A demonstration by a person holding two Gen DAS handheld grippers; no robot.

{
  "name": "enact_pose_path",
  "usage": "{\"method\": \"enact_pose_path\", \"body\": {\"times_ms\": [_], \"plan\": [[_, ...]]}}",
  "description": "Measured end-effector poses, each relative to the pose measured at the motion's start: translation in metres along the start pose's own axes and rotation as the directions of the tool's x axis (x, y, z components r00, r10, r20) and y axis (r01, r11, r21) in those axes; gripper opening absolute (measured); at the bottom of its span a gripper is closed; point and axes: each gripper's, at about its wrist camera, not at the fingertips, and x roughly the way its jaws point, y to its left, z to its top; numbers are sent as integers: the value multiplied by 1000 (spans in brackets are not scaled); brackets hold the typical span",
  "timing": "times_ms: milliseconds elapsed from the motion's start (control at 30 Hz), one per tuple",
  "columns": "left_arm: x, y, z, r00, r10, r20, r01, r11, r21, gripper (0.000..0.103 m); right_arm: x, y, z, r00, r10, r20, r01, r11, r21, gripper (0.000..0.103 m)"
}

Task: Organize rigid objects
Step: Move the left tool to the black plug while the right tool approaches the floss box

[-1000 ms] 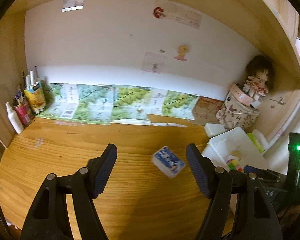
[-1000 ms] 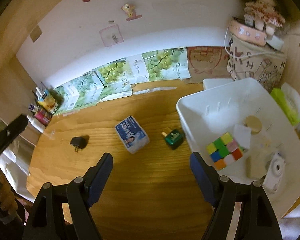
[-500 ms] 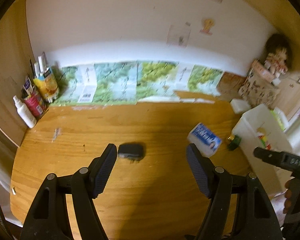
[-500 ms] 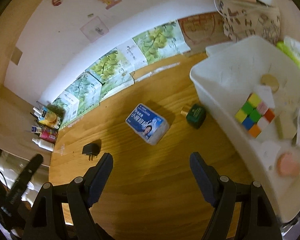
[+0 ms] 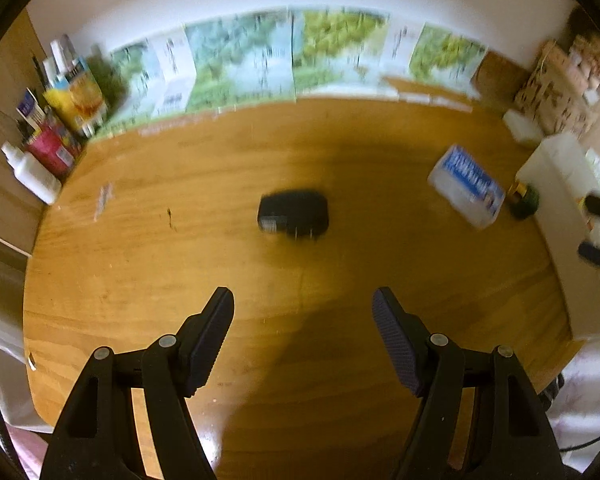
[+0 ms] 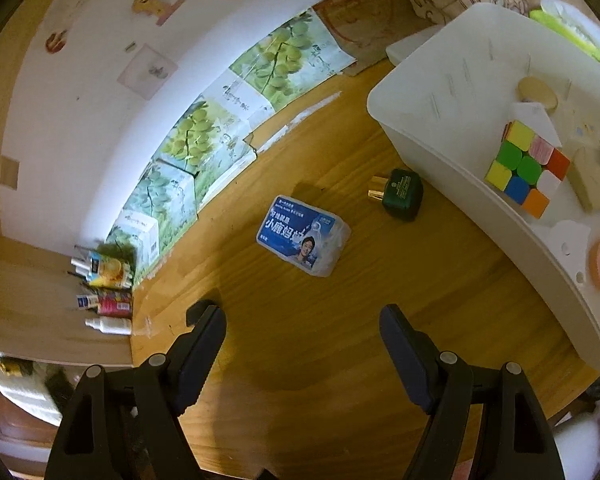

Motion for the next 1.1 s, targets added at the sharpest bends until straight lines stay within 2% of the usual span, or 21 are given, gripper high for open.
{"method": "enact_pose_path", "body": {"times_ms": [267, 567, 700, 1100], "plan": [[23, 4, -4, 993, 6, -119, -7, 1000, -9, 82, 9, 3, 12, 999, 38, -36, -36, 998, 53, 80], [31, 3, 6, 985, 40, -166, -43, 999, -15, 84, 26, 10, 27, 995, 63, -75, -57, 996, 75, 80], [36, 4, 11, 981, 59, -186, -65, 997, -29, 84, 41, 9, 35, 990, 79, -120, -66, 992, 108, 80], [50, 8, 42, 965, 103, -241, -125, 989, -78, 84, 89, -7, 56, 966, 57, -251, -4, 978, 207, 80]]}}
